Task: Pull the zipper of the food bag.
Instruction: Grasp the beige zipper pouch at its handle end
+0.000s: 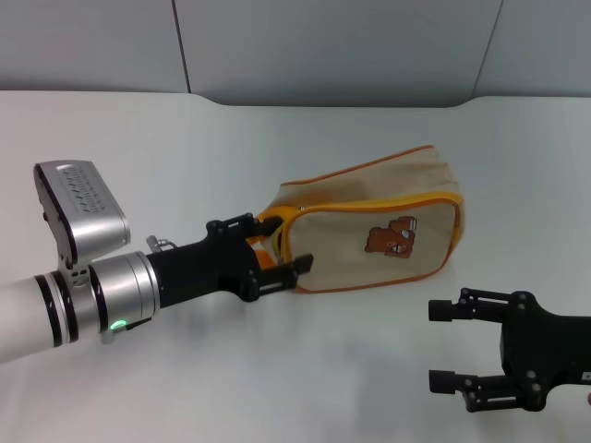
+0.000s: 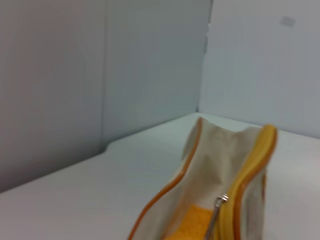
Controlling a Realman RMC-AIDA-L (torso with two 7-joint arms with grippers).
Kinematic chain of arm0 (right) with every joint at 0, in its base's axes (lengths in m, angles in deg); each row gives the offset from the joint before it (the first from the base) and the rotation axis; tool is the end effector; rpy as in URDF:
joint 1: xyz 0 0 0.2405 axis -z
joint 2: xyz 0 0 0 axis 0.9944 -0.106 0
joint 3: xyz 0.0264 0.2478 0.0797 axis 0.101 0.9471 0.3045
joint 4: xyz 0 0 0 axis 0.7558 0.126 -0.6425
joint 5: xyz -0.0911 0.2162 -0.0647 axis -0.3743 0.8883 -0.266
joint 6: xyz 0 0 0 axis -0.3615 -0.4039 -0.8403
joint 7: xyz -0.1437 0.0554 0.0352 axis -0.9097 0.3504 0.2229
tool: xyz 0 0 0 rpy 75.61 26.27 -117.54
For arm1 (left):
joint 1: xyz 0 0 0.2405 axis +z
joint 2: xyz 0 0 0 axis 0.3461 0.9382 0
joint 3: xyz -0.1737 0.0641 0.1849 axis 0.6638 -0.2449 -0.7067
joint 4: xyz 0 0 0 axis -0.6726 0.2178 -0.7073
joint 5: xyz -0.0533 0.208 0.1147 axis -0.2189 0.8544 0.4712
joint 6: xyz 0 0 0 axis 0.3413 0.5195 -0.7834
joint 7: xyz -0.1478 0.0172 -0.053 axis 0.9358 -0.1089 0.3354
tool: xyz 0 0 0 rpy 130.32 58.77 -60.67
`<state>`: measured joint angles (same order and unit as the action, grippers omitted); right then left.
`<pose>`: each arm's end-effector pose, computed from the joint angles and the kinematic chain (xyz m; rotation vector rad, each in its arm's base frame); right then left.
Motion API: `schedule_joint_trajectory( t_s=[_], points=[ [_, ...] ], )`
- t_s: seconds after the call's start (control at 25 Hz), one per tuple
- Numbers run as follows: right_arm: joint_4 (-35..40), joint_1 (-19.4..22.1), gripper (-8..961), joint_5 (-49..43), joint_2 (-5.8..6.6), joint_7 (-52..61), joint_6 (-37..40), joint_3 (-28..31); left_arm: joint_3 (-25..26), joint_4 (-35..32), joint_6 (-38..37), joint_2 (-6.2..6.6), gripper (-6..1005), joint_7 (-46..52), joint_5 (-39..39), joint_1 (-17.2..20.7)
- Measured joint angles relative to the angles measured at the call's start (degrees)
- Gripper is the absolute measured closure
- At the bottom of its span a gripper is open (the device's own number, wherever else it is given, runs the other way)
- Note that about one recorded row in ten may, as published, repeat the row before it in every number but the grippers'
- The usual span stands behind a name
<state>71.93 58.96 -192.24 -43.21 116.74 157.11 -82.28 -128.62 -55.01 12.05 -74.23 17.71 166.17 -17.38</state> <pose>0.3090 0.2911 -0.0158 -2.8835 0.3504 0.8694 -0.2822 0.3679 -0.1067 -2.5961 -0.4774 -0.6865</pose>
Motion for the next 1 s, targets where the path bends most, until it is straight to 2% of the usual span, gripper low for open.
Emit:
schedule_joint_trajectory(
  t_s=[0.2, 0.44, 0.6, 0.8, 1.0],
  points=[
    [-0.1, 0.0, 155, 0.0, 0.02, -0.1, 0.0, 0.2, 0.0, 1.0, 1.4, 0.00, 259, -0.5, -2.7, -0.3],
    [0.0, 0.0, 156, 0.1, 0.00, -0.1, 0.2, 0.9, -0.1, 2.9, 2.8, 0.00, 452, -1.0, -3.7, -1.4],
    [0.1, 0.0, 156, 0.1, 0.00, -0.1, 0.4, 1.3, -0.2, 3.1, 2.9, 0.00, 706, -1.1, -3.7, -1.6],
    [0.0, 0.0, 156, 0.2, -0.01, -0.1, 0.8, 4.4, -0.4, 2.8, 2.2, 0.00, 753, -1.1, -3.6, -1.5],
    [-0.1, -0.1, 156, 0.2, -0.07, 1.8, 4.6, 10.7, -0.1, 1.7, -0.3, 0.00, 790, -2.0, -3.6, -0.4]
  ],
)
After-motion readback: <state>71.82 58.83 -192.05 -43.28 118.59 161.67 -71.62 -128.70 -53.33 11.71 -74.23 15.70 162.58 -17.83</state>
